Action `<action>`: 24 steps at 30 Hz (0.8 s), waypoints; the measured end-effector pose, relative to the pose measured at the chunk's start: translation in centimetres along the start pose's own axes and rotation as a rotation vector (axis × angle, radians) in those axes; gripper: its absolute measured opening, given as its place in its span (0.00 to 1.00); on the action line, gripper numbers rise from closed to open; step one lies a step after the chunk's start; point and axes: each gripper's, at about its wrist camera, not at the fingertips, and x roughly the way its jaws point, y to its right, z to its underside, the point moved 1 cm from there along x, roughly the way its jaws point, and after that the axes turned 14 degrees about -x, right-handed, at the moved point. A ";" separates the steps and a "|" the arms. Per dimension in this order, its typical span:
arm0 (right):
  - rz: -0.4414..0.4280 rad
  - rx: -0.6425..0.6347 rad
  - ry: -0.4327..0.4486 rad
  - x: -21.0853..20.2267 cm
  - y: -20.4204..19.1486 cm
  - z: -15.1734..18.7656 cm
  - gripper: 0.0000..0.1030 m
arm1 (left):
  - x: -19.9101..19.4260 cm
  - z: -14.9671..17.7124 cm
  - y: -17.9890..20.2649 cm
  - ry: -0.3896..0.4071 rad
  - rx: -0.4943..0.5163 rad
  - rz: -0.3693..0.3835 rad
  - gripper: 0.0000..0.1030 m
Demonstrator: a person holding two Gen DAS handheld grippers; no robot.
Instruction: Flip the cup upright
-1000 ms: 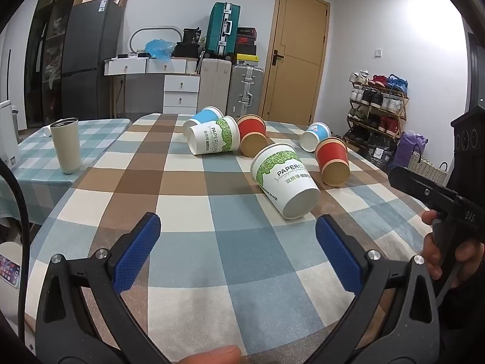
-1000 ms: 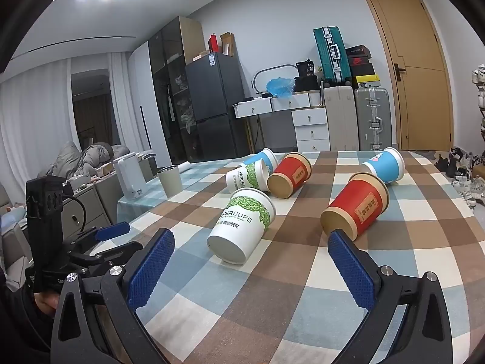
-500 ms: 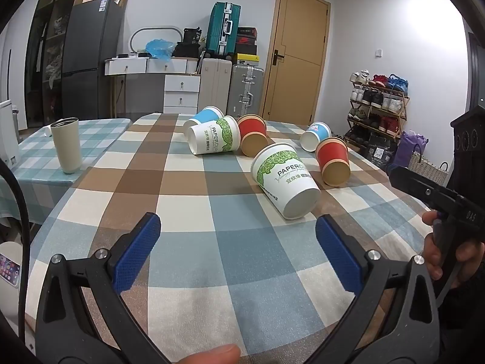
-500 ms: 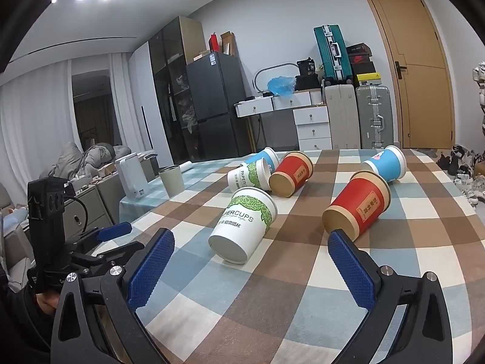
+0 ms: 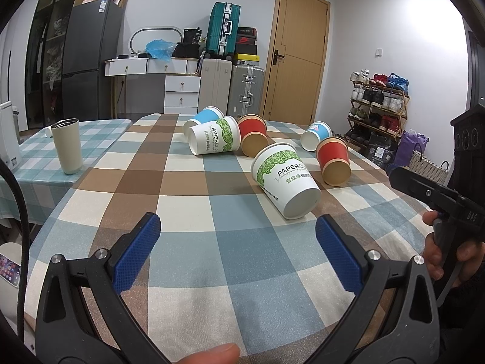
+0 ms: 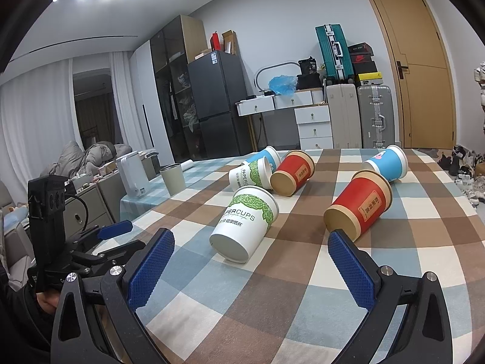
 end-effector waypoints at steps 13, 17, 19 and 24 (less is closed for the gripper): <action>-0.001 0.001 -0.001 0.0 0.2 0.0 1.00 | 0.0 0.0 0.0 0.001 0.000 -0.001 0.99; 0.001 0.002 -0.002 0.0 0.2 0.0 1.00 | 0.0 0.0 0.0 0.002 0.001 -0.002 0.99; 0.001 0.002 -0.002 0.0 0.2 0.0 1.00 | 0.0 0.0 0.0 0.001 0.002 -0.001 0.99; 0.001 0.001 -0.003 0.0 0.2 0.0 1.00 | 0.0 0.0 0.0 0.001 0.000 -0.003 0.99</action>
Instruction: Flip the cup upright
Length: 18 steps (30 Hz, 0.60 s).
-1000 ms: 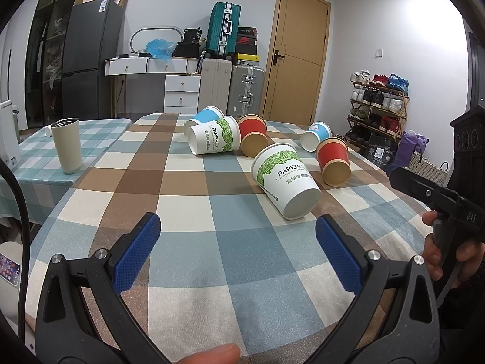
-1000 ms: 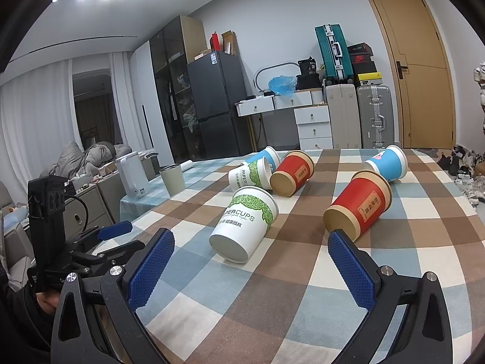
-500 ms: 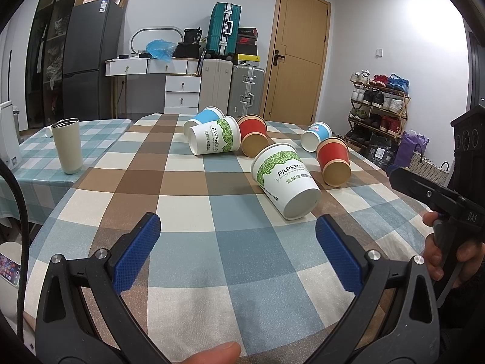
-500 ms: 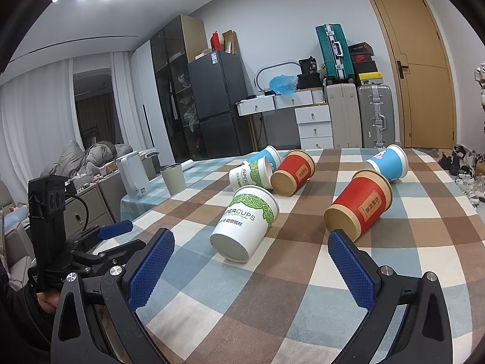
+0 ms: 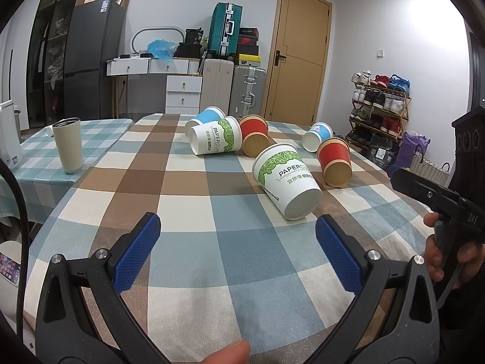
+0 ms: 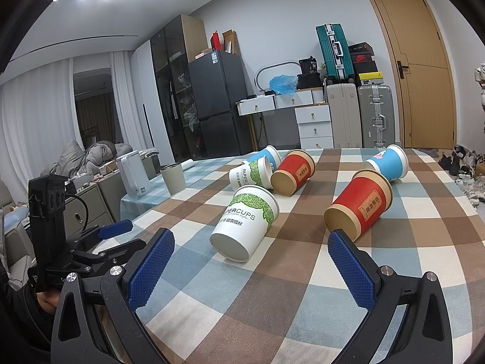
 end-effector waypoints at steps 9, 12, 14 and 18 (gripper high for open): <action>-0.001 0.002 0.000 0.0 0.1 0.0 1.00 | 0.0 0.0 0.0 0.000 0.001 0.000 0.99; -0.003 0.003 -0.001 0.0 -0.1 0.0 1.00 | 0.0 0.0 0.0 0.000 0.001 0.000 0.99; -0.004 0.003 -0.002 0.0 -0.1 0.0 1.00 | 0.0 0.0 0.0 0.000 0.000 0.000 0.99; -0.004 0.002 -0.002 0.1 -0.1 0.0 1.00 | 0.0 0.0 0.0 0.000 0.001 0.000 0.99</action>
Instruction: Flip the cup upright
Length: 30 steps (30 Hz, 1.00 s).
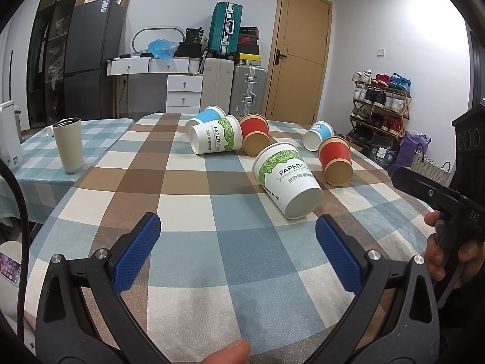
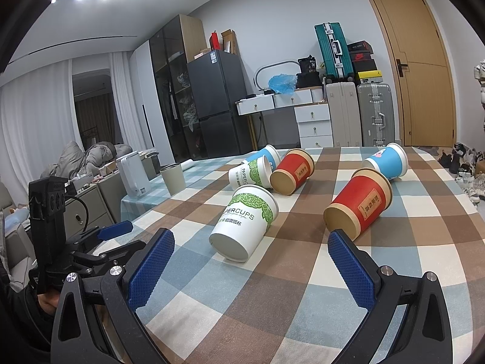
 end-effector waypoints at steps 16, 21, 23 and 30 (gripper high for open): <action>0.000 0.001 0.000 0.0 0.1 0.0 1.00 | 0.4 0.0 -0.7 -0.002 0.001 0.001 0.99; 0.003 0.007 0.000 0.0 0.1 0.1 1.00 | 0.4 0.0 -0.6 -0.002 0.000 0.003 0.99; 0.003 0.007 -0.003 0.0 0.2 0.1 1.00 | 0.2 0.0 -0.5 -0.001 0.001 0.005 0.99; 0.003 0.015 -0.010 0.0 0.3 0.0 1.00 | 0.5 0.2 0.3 -0.014 0.008 -0.007 0.99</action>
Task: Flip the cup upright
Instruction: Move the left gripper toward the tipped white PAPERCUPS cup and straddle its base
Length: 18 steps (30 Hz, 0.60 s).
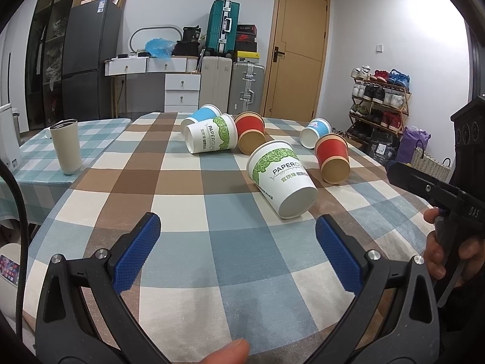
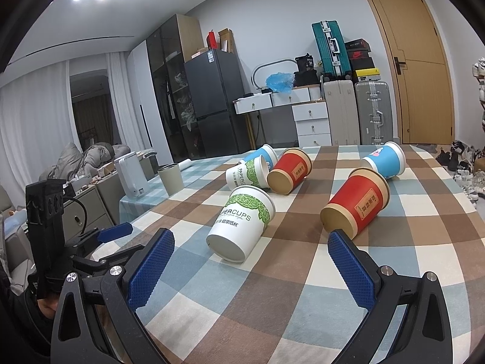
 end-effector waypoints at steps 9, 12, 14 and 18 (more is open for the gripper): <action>0.047 -0.021 -0.028 -0.3 0.9 -0.6 1.00 | 0.8 -0.8 1.4 -0.033 0.007 -0.013 0.99; 0.064 -0.013 -0.034 -0.6 1.6 -0.6 1.00 | 1.5 -1.5 2.0 -0.053 0.001 -0.020 0.99; 0.077 0.000 -0.041 -0.7 2.2 -0.6 1.00 | 2.4 -1.9 2.6 -0.061 -0.004 -0.020 0.99; 0.095 0.019 -0.053 -0.8 3.0 -0.4 1.00 | 3.9 -3.2 3.8 -0.078 -0.008 -0.031 0.99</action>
